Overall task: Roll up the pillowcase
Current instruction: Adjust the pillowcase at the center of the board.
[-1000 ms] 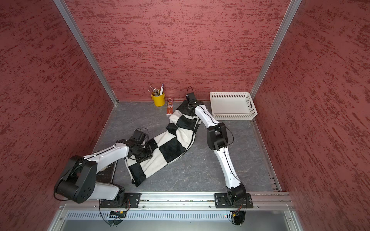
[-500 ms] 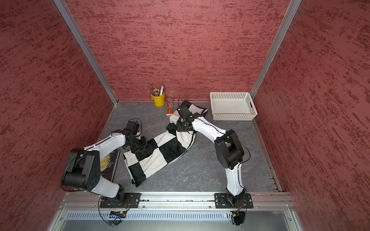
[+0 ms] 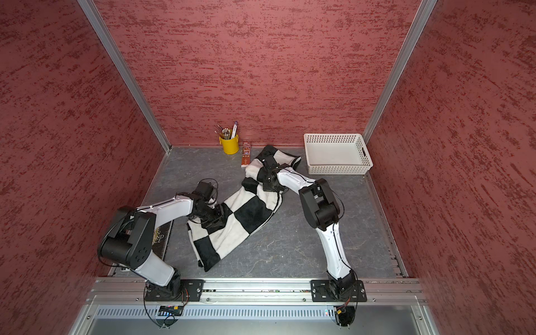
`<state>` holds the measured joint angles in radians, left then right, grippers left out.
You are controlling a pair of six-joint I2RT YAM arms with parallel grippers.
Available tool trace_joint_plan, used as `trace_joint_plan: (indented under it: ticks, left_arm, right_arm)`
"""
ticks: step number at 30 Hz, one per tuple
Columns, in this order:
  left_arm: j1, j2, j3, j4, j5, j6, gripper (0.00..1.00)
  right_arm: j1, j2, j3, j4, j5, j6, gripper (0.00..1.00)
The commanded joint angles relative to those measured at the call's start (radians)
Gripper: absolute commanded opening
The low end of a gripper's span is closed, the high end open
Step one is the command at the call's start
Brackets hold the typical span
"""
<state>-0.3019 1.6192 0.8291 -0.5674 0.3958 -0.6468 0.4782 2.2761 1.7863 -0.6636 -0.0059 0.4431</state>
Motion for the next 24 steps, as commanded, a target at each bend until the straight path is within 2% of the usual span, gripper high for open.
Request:
trace_joint_plan:
  ticks: [1, 7, 10, 12, 14, 15, 18, 20, 21, 24]
  left_arm:
    - [-0.062, 0.053, 0.015, 0.060, 0.062, -0.083, 0.04]
    - [-0.115, 0.115, 0.173, 0.020, 0.060, -0.075, 0.04]
    - [-0.121, 0.109, 0.229, -0.025, 0.059, -0.050, 0.08]
    - [-0.115, 0.082, 0.238, -0.073, 0.029, -0.022, 0.13]
    - [-0.096, 0.036, 0.221, -0.118, -0.001, 0.008, 0.27]
    - [-0.081, 0.005, 0.201, -0.141, -0.016, 0.023, 0.37]
    - [-0.032, -0.099, 0.137, -0.224, -0.080, 0.081, 0.47]
    - [-0.011, -0.163, 0.099, -0.284, -0.127, 0.111, 0.63]
    - [-0.002, -0.191, 0.080, -0.310, -0.141, 0.120, 0.65]
    - [-0.007, -0.241, 0.038, -0.356, -0.164, 0.124, 0.70]
  right_arm:
    - [-0.058, 0.097, 0.110, -0.049, 0.069, -0.068, 0.05]
    - [-0.115, 0.240, 0.391, -0.134, 0.088, -0.134, 0.05]
    - [-0.132, 0.263, 0.491, -0.147, 0.046, -0.174, 0.06]
    - [-0.132, 0.238, 0.503, -0.137, 0.015, -0.197, 0.08]
    - [-0.129, 0.189, 0.468, -0.113, -0.019, -0.201, 0.12]
    - [-0.126, 0.153, 0.434, -0.094, -0.033, -0.201, 0.15]
    - [-0.112, 0.034, 0.302, -0.028, -0.046, -0.204, 0.23]
    - [-0.099, -0.043, 0.209, 0.013, -0.047, -0.205, 0.33]
    - [-0.091, -0.081, 0.162, 0.032, -0.047, -0.203, 0.38]
    - [-0.061, -0.178, 0.042, 0.073, -0.045, -0.202, 0.44]
